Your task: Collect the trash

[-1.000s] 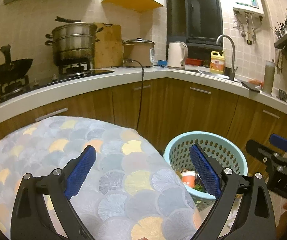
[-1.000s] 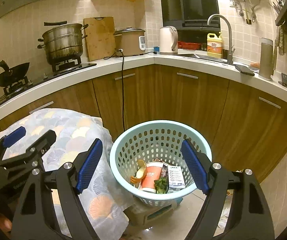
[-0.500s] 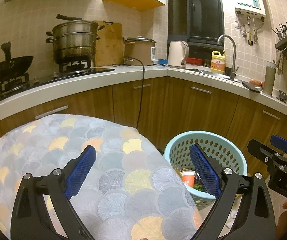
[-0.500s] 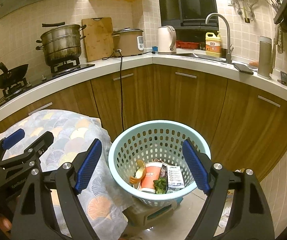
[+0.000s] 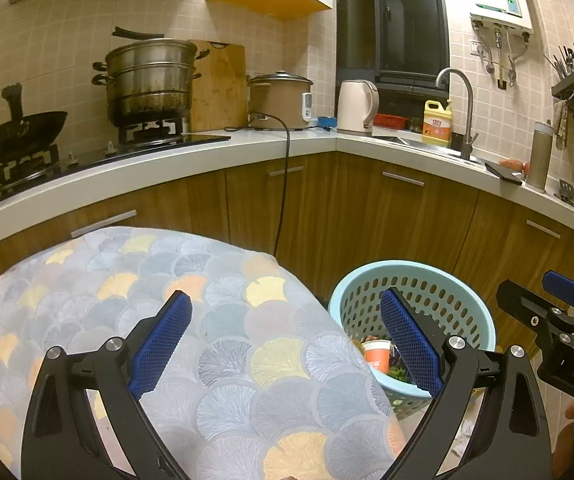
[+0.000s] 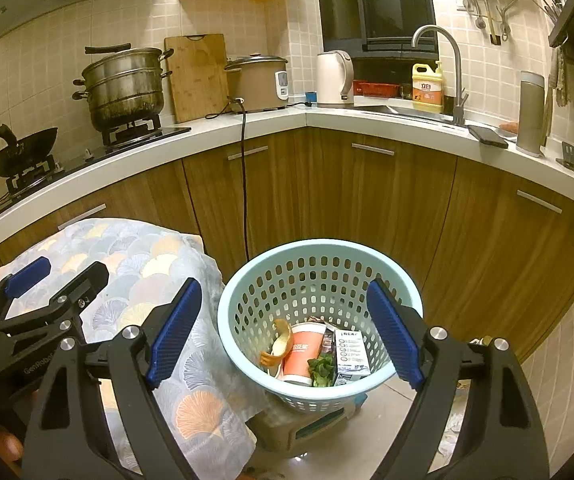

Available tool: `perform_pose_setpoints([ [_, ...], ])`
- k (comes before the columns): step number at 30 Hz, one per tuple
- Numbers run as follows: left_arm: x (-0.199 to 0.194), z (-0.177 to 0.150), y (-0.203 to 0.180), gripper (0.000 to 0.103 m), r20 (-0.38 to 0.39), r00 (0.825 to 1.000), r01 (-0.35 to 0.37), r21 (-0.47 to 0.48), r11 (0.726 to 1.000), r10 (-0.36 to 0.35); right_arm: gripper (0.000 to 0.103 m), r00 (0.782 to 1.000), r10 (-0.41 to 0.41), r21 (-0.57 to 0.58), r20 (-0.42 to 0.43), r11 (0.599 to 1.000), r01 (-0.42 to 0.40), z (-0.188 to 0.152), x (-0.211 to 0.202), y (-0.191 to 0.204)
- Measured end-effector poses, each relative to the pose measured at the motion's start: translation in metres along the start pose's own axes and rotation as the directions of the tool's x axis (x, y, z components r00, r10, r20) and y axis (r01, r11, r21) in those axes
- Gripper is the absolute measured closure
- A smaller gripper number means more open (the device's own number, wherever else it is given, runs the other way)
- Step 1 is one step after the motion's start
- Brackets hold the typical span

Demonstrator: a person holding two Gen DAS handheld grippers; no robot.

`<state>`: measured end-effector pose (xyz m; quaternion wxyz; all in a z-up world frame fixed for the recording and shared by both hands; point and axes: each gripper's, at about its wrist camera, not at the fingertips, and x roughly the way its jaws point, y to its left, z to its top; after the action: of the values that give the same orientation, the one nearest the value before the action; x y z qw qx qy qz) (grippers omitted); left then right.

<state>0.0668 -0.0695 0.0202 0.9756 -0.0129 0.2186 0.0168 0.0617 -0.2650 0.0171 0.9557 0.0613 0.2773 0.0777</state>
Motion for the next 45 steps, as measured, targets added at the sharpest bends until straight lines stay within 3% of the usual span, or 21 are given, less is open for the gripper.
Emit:
perform_pose_setpoints([
  [45,-0.0013,-0.0008,-0.0017,0.009,0.009,1.0,-0.002,0.004,1.0,0.002,0.022,1.0,-0.011,0.017,-0.003,1.0,0.011,-0.0018,0.0047,-0.0037],
])
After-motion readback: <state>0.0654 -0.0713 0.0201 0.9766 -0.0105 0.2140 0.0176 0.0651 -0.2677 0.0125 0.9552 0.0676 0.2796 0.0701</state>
